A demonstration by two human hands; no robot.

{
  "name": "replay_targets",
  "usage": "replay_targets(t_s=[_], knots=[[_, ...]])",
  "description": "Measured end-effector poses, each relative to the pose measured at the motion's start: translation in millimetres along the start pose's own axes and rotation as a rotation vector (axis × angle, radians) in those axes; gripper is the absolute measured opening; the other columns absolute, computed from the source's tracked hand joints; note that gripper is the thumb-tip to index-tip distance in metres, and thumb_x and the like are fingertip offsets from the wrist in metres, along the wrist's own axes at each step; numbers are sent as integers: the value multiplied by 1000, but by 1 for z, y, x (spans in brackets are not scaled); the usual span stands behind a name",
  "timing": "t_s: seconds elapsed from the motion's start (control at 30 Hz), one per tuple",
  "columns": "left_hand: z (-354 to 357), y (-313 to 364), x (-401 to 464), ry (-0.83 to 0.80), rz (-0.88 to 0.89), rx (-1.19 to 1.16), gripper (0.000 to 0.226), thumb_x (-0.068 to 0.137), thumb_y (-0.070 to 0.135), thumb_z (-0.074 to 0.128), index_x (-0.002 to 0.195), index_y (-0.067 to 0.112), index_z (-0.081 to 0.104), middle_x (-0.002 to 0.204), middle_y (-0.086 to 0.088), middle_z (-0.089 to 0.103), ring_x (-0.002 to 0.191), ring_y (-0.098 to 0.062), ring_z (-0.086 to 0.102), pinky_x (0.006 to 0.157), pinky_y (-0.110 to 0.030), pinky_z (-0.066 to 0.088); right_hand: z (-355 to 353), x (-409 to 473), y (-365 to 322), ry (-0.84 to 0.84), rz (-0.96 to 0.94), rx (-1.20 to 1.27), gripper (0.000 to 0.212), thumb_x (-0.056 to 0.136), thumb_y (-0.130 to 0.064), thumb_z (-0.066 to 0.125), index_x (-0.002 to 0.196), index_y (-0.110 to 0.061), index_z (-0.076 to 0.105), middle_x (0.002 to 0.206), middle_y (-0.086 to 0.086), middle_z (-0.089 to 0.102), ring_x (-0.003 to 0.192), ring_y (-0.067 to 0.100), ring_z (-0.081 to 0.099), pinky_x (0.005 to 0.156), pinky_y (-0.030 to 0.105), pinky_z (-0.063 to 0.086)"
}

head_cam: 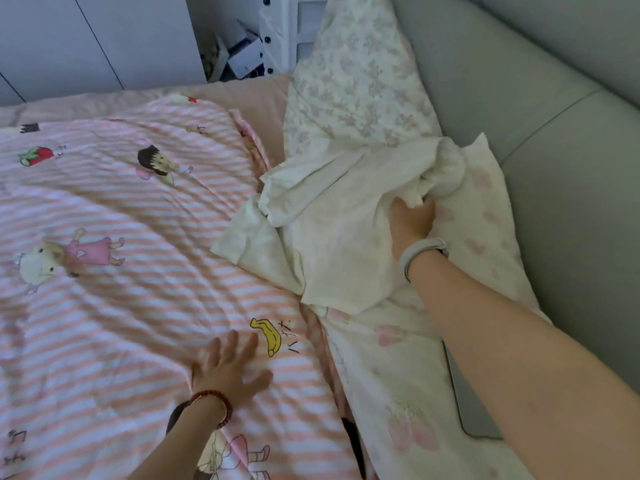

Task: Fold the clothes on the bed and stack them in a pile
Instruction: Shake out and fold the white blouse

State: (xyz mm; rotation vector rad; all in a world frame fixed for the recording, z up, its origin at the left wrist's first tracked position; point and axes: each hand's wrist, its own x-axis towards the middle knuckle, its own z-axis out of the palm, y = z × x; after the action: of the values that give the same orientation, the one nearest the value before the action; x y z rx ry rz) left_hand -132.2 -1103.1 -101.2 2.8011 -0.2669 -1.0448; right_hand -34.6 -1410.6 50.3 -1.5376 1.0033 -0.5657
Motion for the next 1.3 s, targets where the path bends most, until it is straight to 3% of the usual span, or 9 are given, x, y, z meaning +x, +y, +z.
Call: replay_targets(t_s=[0.23, 0.33, 0.5, 0.6, 0.7, 0.77, 0.97, 1.1, 1.3], knots=[[-54, -8, -78, 345, 13, -1011, 31, 94, 21, 51, 123, 14, 55, 130, -12, 55, 112, -21, 52, 96, -33, 39, -9, -141, 11, -289, -498, -119, 17, 90, 0, 51, 104, 7, 59, 87, 8, 59, 80, 7, 49, 72, 13, 38], [-68, -26, -141, 413, -27, -1379, 20, 94, 19, 49, 113, 21, 55, 118, -8, 59, 98, -20, 60, 81, -33, 47, -39, -232, 34, -458, -593, -198, 15, 89, -1, 54, 102, 4, 61, 83, -4, 55, 75, -5, 42, 72, 0, 31], [-63, -63, -247, 205, -6, -1562, 36, 90, 27, 51, 125, 33, 43, 117, 5, 54, 106, -15, 55, 81, -35, 47, -100, -386, 64, -872, -601, -328, 9, 88, -6, 56, 91, -1, 63, 84, 13, 62, 78, 11, 47, 72, 14, 32], [-32, -85, -307, 25, -7, -1365, 54, 81, 19, 67, 128, 32, 43, 112, 4, 58, 99, -13, 59, 76, -29, 51, -143, -468, 79, -1166, -615, -375, 13, 86, -9, 60, 95, -2, 65, 89, 10, 65, 85, 12, 50, 76, 12, 34], [10, -115, -365, 154, -67, -1140, 16, 81, -3, 64, 90, 10, 66, 76, 1, 67, 65, -5, 60, 65, -26, 48, -184, -526, 86, -1267, -401, -343, 22, 87, -15, 58, 106, -5, 63, 96, -8, 59, 87, -5, 46, 78, 2, 33], [33, -143, -400, 216, -129, -1226, 22, 84, -8, 59, 74, 11, 64, 63, 1, 62, 60, -11, 54, 57, -24, 45, -205, -551, 89, -1242, -270, -367, 26, 89, -17, 59, 114, -9, 61, 104, -14, 55, 94, -9, 49, 81, 4, 36], [68, -212, -463, 605, -414, -1560, 22, 89, -4, 52, 77, 14, 59, 77, -7, 58, 71, -22, 53, 57, -27, 49, -223, -599, 72, -1072, -531, -412, 18, 88, -18, 58, 98, -3, 65, 89, -1, 57, 75, 0, 50, 71, 9, 41], [69, -242, -471, 755, -593, -1197, 24, 90, 3, 50, 113, 2, 57, 109, -20, 58, 92, -28, 55, 73, -30, 39, -214, -610, 70, -976, -536, -414, 25, 87, -10, 60, 112, -9, 58, 94, -2, 54, 77, 5, 50, 69, 10, 43], [68, -219, -475, 508, 261, -671, 79, 77, 57, 54, 141, 26, 20, 151, -2, 15, 141, -25, 13, 112, -37, 14, -197, -613, 68, -990, -512, -442, 7, 88, -4, 59, 94, -7, 61, 85, -15, 52, 71, 14, 59, 65, 15, 44]])
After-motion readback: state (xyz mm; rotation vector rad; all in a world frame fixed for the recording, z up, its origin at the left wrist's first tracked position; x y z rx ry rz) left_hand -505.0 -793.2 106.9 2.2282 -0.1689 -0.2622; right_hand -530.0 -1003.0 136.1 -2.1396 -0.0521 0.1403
